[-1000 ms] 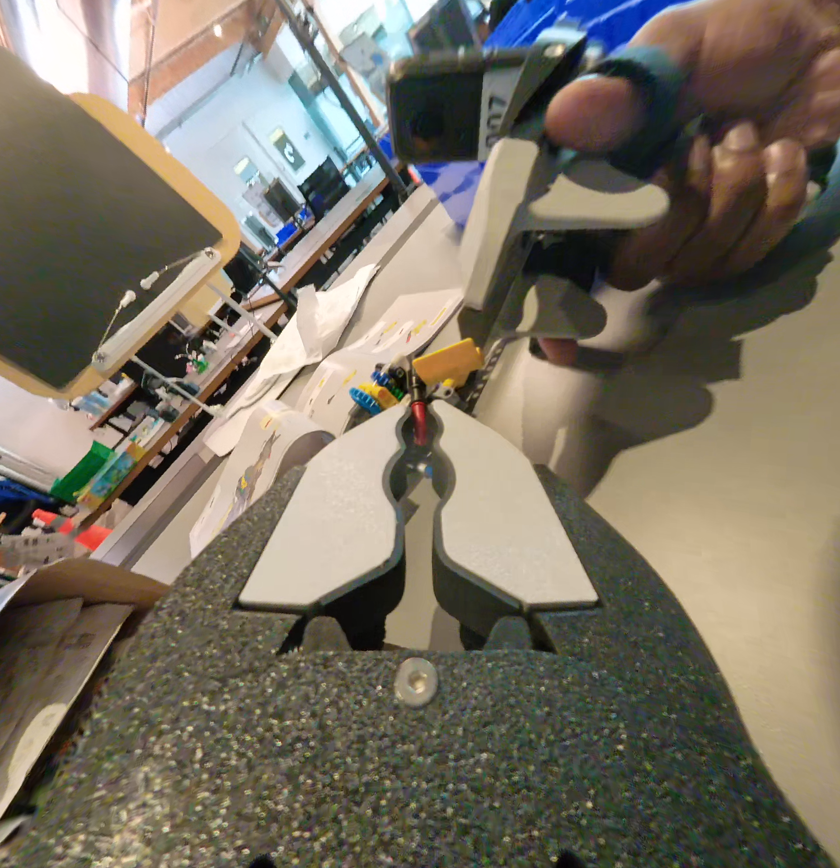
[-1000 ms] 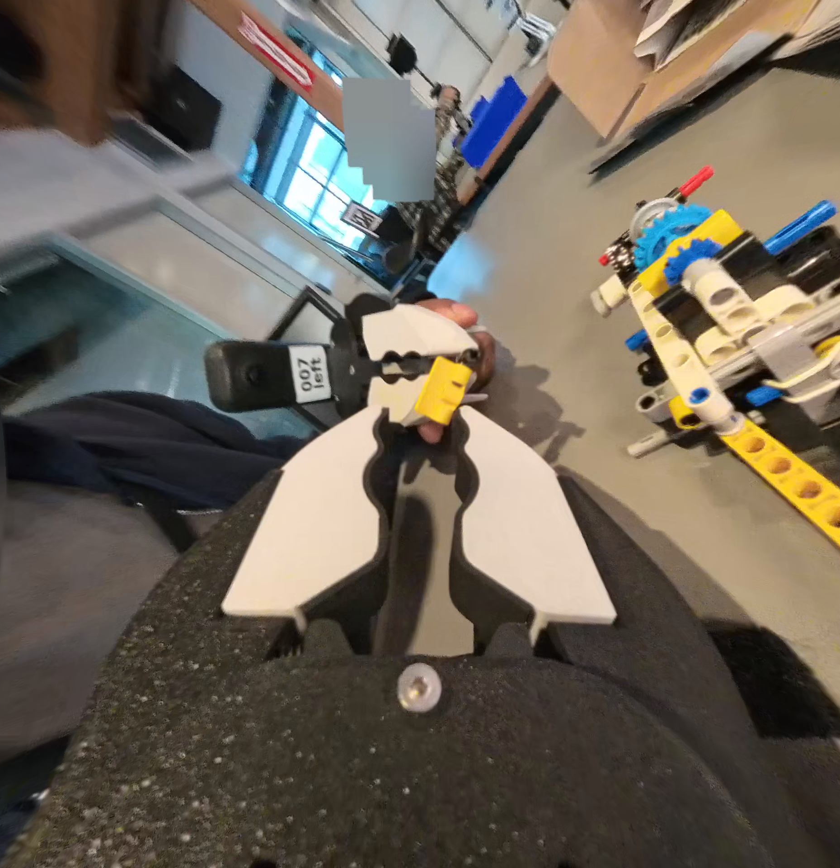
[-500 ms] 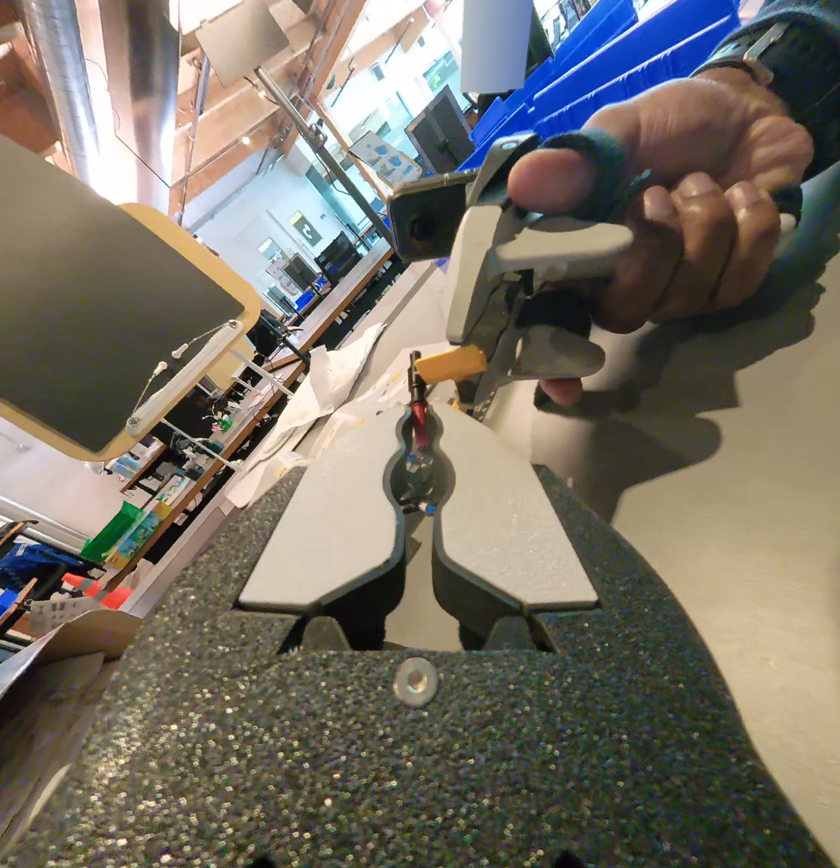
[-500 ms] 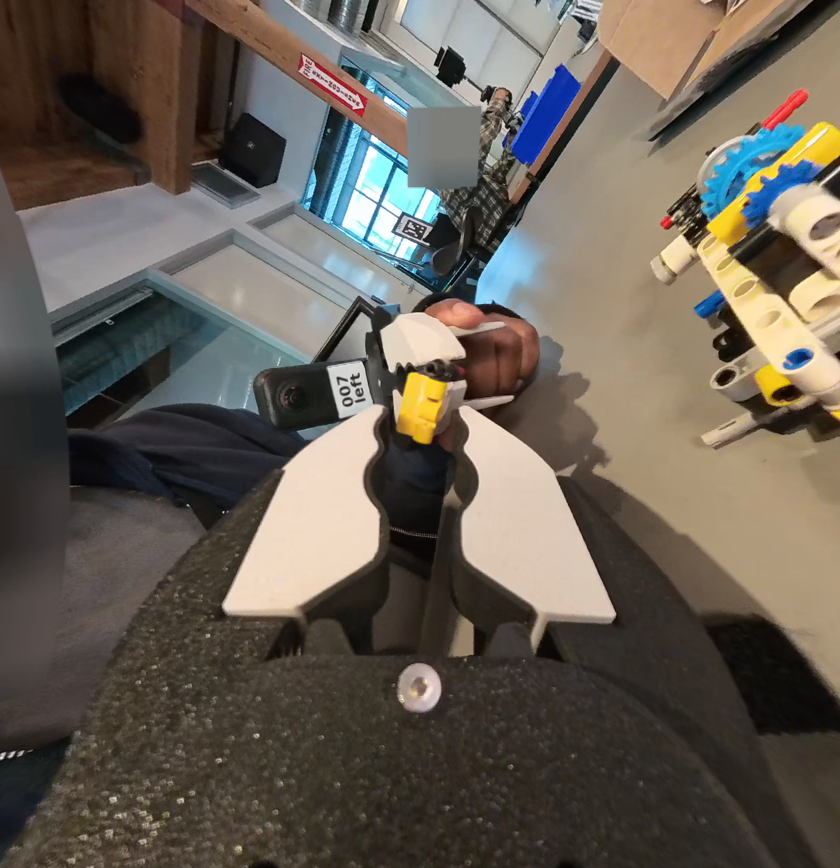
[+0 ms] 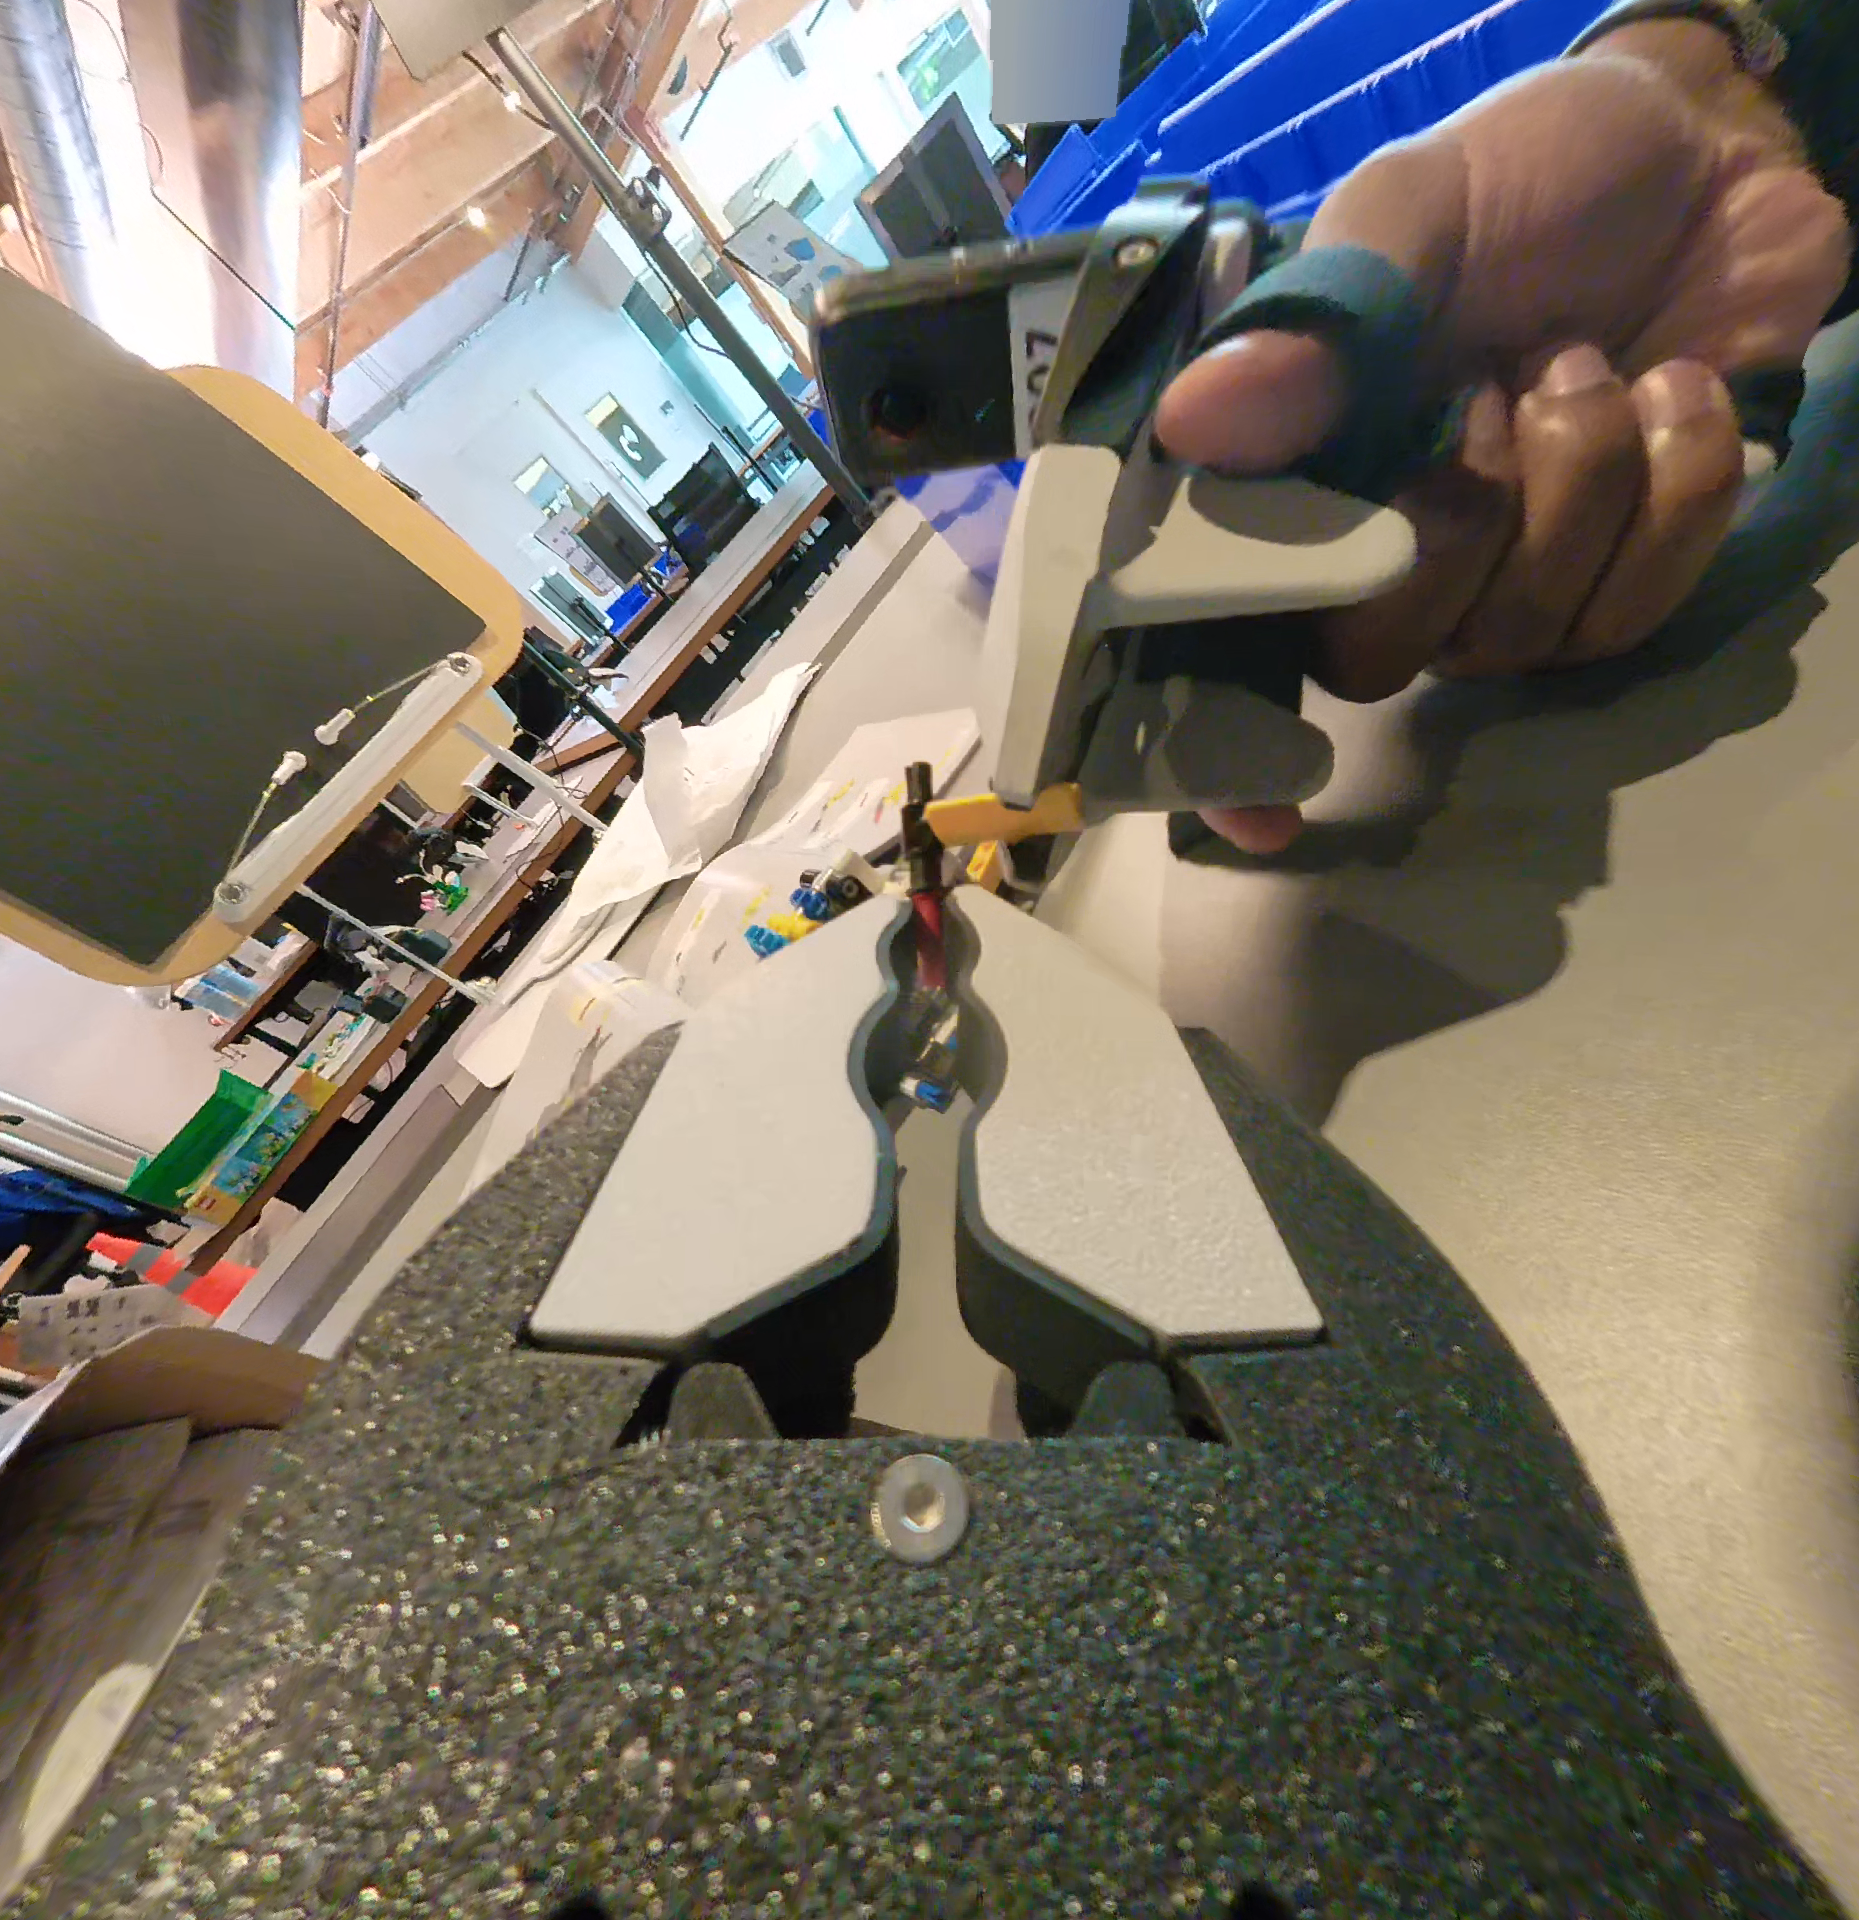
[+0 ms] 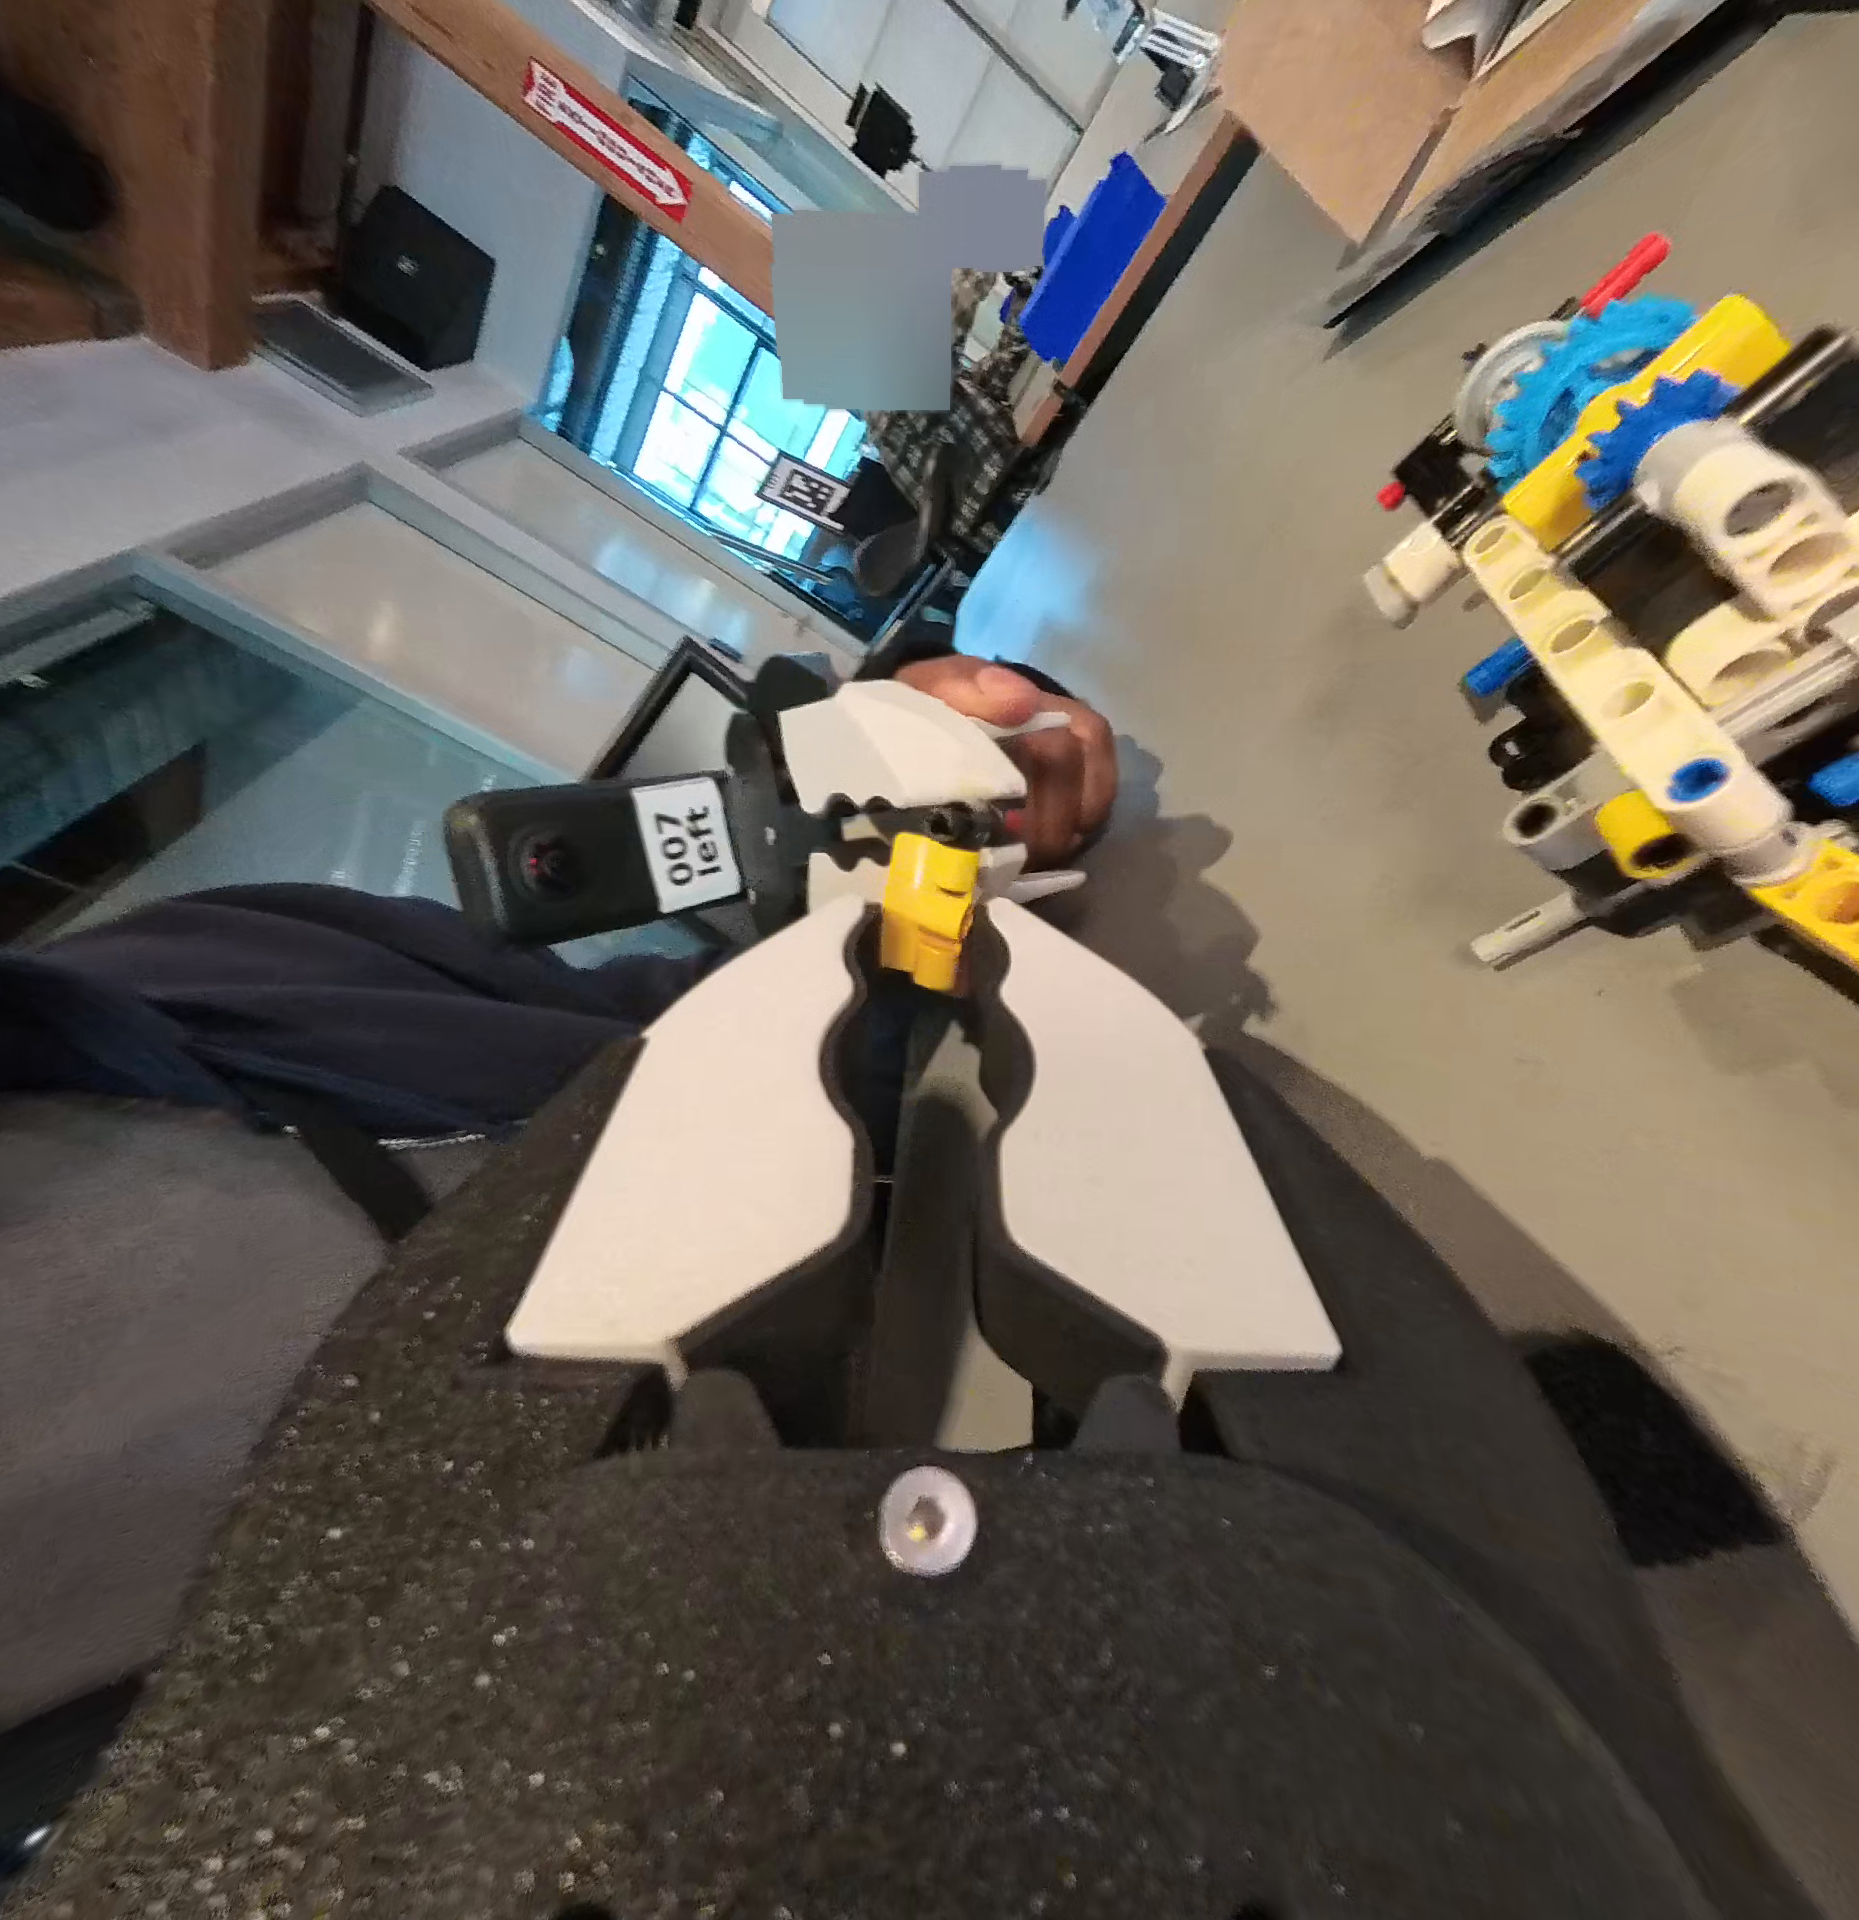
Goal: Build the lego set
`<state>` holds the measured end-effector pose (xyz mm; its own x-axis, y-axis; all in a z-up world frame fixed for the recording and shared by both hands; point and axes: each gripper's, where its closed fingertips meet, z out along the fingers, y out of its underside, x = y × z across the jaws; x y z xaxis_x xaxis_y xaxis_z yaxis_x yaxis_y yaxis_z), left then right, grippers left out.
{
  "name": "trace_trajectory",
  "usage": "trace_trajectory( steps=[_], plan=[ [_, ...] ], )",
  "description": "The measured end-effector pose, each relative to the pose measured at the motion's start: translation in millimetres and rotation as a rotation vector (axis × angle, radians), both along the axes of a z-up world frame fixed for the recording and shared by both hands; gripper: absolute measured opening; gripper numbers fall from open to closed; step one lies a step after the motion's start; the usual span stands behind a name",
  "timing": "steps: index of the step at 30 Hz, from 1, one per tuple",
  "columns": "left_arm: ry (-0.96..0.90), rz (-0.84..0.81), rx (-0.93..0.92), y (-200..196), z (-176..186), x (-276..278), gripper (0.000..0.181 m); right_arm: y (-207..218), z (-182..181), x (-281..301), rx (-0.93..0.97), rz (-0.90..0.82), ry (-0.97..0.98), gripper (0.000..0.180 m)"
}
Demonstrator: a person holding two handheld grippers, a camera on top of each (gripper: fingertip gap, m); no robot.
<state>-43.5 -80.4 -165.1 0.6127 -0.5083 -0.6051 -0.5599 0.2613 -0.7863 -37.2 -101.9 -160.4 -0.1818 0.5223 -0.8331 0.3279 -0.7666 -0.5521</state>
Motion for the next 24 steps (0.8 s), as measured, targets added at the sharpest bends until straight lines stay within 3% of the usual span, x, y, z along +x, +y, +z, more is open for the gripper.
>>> trace_trajectory(
  steps=[14,24],
  plan=[
    [0.010,-0.003,-0.151,2,-18,0,0.004,2,-19,-1,0.235,-0.057,-0.136,0.016],
    [-0.070,-0.143,-0.286,-7,-17,3,0.014,-5,-20,7,0.171,0.094,-0.157,0.016]
  ],
)
